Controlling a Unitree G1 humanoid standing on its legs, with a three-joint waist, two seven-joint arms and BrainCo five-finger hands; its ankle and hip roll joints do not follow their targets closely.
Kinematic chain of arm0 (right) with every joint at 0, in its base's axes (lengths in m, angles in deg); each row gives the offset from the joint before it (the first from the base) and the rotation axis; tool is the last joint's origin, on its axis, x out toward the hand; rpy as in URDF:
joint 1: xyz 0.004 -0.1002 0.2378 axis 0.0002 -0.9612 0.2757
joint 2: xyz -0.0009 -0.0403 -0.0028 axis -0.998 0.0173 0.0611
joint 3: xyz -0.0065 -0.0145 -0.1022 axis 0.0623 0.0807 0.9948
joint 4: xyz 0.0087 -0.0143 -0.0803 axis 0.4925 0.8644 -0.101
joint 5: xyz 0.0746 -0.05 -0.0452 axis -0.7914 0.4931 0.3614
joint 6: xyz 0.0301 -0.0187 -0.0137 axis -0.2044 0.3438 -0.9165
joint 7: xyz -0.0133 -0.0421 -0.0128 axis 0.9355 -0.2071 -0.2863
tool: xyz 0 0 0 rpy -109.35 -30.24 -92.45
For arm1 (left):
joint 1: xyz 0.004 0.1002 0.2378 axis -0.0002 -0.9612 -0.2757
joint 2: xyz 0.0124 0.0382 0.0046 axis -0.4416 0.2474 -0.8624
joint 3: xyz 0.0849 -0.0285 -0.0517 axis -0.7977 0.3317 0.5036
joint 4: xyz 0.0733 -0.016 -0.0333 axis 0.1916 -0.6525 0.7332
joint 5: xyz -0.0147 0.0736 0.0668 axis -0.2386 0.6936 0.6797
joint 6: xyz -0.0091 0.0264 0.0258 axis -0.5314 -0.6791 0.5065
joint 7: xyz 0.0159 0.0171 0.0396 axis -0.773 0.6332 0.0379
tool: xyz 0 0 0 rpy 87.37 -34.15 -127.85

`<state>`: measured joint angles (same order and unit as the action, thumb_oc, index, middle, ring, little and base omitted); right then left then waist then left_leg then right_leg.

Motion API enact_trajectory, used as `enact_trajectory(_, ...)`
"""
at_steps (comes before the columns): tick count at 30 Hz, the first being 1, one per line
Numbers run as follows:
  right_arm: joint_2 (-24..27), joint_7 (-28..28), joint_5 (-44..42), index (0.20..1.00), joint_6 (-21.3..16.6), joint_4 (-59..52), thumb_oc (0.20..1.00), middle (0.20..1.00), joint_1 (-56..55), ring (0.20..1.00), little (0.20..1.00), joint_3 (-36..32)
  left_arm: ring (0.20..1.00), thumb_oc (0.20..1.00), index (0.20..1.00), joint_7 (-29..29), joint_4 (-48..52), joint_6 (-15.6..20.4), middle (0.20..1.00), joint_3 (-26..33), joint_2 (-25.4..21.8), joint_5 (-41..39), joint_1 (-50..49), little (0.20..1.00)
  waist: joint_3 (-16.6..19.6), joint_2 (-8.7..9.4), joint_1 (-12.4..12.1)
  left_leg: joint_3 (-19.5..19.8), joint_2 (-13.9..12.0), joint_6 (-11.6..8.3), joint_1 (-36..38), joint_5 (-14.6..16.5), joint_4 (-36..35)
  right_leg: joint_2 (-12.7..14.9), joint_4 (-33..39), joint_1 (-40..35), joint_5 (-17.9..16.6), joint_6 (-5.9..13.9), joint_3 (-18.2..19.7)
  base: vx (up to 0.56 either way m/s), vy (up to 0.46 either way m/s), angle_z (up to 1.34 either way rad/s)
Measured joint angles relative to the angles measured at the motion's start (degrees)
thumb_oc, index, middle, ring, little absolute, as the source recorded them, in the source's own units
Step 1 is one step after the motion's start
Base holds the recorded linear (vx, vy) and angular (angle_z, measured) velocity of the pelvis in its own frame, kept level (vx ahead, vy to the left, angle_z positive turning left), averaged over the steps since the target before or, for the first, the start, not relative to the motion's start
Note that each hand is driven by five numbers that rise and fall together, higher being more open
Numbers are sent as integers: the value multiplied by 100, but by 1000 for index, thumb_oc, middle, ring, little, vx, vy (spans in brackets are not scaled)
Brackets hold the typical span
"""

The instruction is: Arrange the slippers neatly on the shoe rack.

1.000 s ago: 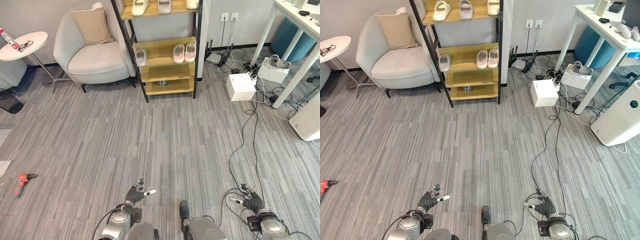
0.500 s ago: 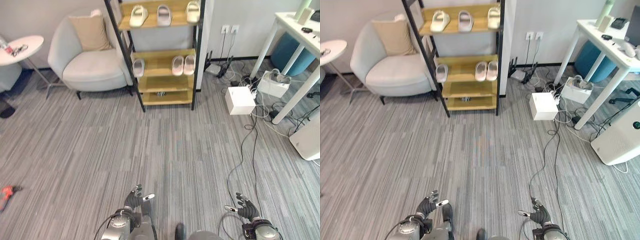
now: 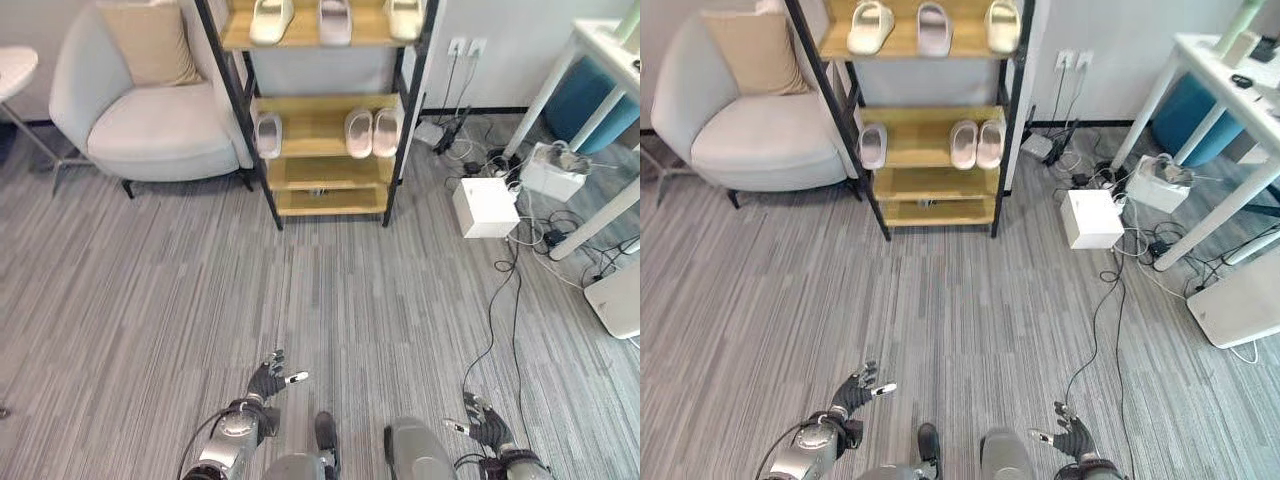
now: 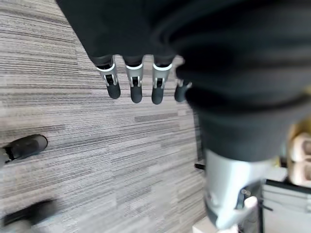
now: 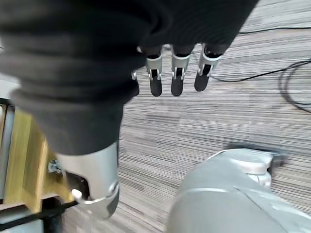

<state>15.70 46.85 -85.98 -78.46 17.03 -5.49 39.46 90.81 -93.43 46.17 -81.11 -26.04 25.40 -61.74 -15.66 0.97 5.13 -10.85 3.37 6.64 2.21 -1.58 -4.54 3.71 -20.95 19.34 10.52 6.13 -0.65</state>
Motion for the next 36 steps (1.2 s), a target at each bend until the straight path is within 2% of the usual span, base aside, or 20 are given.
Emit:
enact_trajectory(1, -13, -1, -73, 1000, -4, -26, 1000, 1000, 5, 1000, 1000, 0, 1000, 1000, 1000, -5, -1, -4, 1000, 12, -44, 4, 30, 1000, -45, 60, 71, 70, 2, -63, 75, 52, 0, -30, 522, 77, -318, -25, -97, 349, -137, 20)
enact_trajectory(3, -21, -3, -82, 1000, 28, -7, 1000, 1000, -31, 1000, 1000, -23, 1000, 1000, 1000, -8, 31, 7, 1000, 19, -34, 4, 80, 1000, -82, 200, 145, 208, 11, -193, 239, 155, -47, 31, 1510, -13, -782, 181, -521, 292, -134, 43)
enact_trajectory(5, -15, -5, -83, 1000, 36, 42, 1000, 1000, -148, 1000, 1000, -101, 1000, 1000, 1000, -41, 12, 16, 1000, -59, 32, 12, 87, 1000, -71, 271, 273, 512, -4, -365, 461, 309, -46, 131, 1415, -188, -1083, 95, -589, 337, -175, 63)
enact_trajectory(9, 67, 6, -91, 1000, 13, -23, 1000, 1000, -215, 1000, 1000, -280, 1000, 1000, 1000, -68, 29, 17, 1000, -49, 183, 7, 27, 1000, 60, -31, 314, 560, -543, -609, 821, 685, 60, -331, 1418, -540, -1340, -41, -760, 301, -202, 26)
enact_trajectory(12, 217, 4, -217, 1000, -11, -30, 1000, 1000, -145, 1000, 1000, -281, 1000, 1000, 1000, -80, 20, 55, 1000, -50, 192, -1, 109, 1000, 62, 90, 300, 555, -612, -1069, 520, 547, 1380, -422, 1697, -1072, -1470, -409, -703, 162, -145, 22)
enact_trajectory(15, 262, 6, -303, 1000, -33, 27, 1000, 1000, -36, 1000, 1000, -261, 1000, 1000, 1000, -73, 31, 111, 1000, -28, 201, -18, -11, 1000, 28, 247, 137, 597, -567, -1323, -142, 495, 2889, -390, 2139, -1506, -1348, -498, -647, 278, -147, -36)
enact_trajectory(16, 282, 2, -311, 1000, -22, 48, 1000, 1000, 18, 1000, 1000, -258, 1000, 1000, 1000, -71, 26, 126, 1000, -39, 295, -65, -7, 1000, 58, 145, 1, 532, -662, -1353, -423, 480, 3004, -407, 2061, -1474, -1190, -669, -707, 266, -43, -62)
enact_trajectory(17, 285, 7, -311, 1000, -24, -26, 1000, 1000, -16, 1000, 1000, -254, 1000, 1000, 1000, -58, 34, 138, 1000, -39, 228, -77, -22, 1000, 32, 250, -26, 493, -646, -1416, -504, 464, 2932, -341, 1993, -1418, -1375, -577, -752, 305, -10, -53)
enact_trajectory(18, 275, 9, -311, 1000, -15, 3, 1000, 1000, 38, 1000, 1000, -246, 1000, 1000, 1000, -47, -35, 113, 1000, -18, 236, -100, -2, 1000, -34, 266, -21, 490, -716, -1455, -565, 442, 2880, -397, 2043, -1542, -1573, -1127, -772, 326, 22, -25)
enact_trajectory(20, 167, -31, -308, 1000, 5, 206, 1000, 1000, 159, 1000, 1000, -260, 1000, 1000, 1000, -48, -189, 103, 1000, -26, 331, -99, -1, 1000, -49, 175, -51, 334, -780, -1301, -681, 340, 1801, -475, 2465, -1866, -1171, -586, -753, 350, 55, -33)
enact_trajectory(21, 237, -20, -296, 1000, 5, 122, 1000, 1000, 134, 1000, 1000, -229, 1000, 1000, 1000, -45, -161, 118, 1000, -35, 364, -100, 21, 1000, -56, 118, -121, 373, -918, -1413, -772, 133, 1122, -446, 2020, -1689, -1284, -813, -627, 372, 77, -22)
enact_trajectory(22, 259, -35, -294, 1000, 19, 131, 1000, 1000, 96, 1000, 1000, -218, 1000, 1000, 1000, -51, -228, 96, 1000, -36, 383, -98, 54, 1000, -124, 128, -71, 356, -994, -1475, -731, -34, 868, -497, 2194, -1958, -1413, -1180, -831, 394, 80, -3)
enact_trajectory(23, 256, -68, -291, 1000, 21, 151, 1000, 1000, 76, 1000, 1000, -222, 1000, 1000, 1000, -58, -241, 65, 1000, -62, 397, -97, 27, 1000, -97, 59, -57, 356, -1089, -1492, -798, -274, 432, -593, 2458, -2227, -1332, -1075, -870, 371, 91, 25)
enact_trajectory(25, 257, -76, -274, 1000, 17, 175, 1000, 1000, 2, 1000, 1000, -205, 1000, 1000, 1000, -35, -254, 68, 1000, -52, 398, -93, 86, 1000, -12, 26, -100, 207, -1123, -1434, -954, -590, -48, -666, 2466, -2411, -1212, -1064, -905, 409, 118, 8)
enact_trajectory(28, 279, -84, -182, 1000, 17, 254, 1000, 1000, 55, 1000, 1000, -135, 1000, 1000, 1000, -4, -252, 63, 1000, -44, 384, -78, 51, 1000, 66, -27, -116, -74, -1114, -1396, -1097, -719, -47, -748, 2536, -2605, -1228, -1121, -877, 450, 174, -14)
enact_trajectory(30, 257, -80, -181, 1000, 29, 289, 1000, 1000, 154, 1000, 1000, -72, 1000, 1000, 1000, -1, -243, 62, 1000, -29, 364, -65, -23, 1000, 156, -79, -145, -91, -991, -1328, -994, -707, -45, -809, 2552, -2760, -1045, -918, -756, 450, 203, -24)
enact_trajectory(31, 254, -71, -180, 1000, 29, 298, 1000, 1000, 150, 1000, 1000, 4, 1000, 1000, 1000, -5, -249, 63, 1000, -43, 363, -62, -93, 1000, 320, -46, -150, -77, -835, -1169, -998, -814, -46, -809, 2550, -2761, -1073, -970, -718, 400, 187, -25)
enact_trajectory(33, 220, -59, -179, 1000, 30, 281, 1000, 1000, 182, 1000, 1000, 10, 1000, 1000, 1000, -3, -243, 66, 1000, -37, 348, -62, -133, 1000, 414, -8, -154, -202, -478, -977, -899, -805, -16, -713, 2548, -2891, -941, -789, -686, 395, 204, -16)
enact_trajectory(34, 221, -58, -180, 1000, 26, 259, 1000, 1000, 163, 1000, 1000, 11, 1000, 1000, 1000, -2, -241, 63, 1000, -44, 356, -62, -155, 1000, 434, 44, -138, -247, -397, -778, -885, -812, -28, -710, 2531, -2904, -941, -791, -673, 321, 195, -9)
enact_trajectory(36, 226, -50, -170, 1000, 30, 251, 1000, 1000, 75, 1000, 1000, 20, 1000, 1000, 1000, -7, -238, 66, 1000, -53, 359, -61, -215, 1000, 561, -93, -159, -288, -242, -237, -798, -759, 152, -778, 2158, -2914, -686, -577, -545, 268, 208, -15)
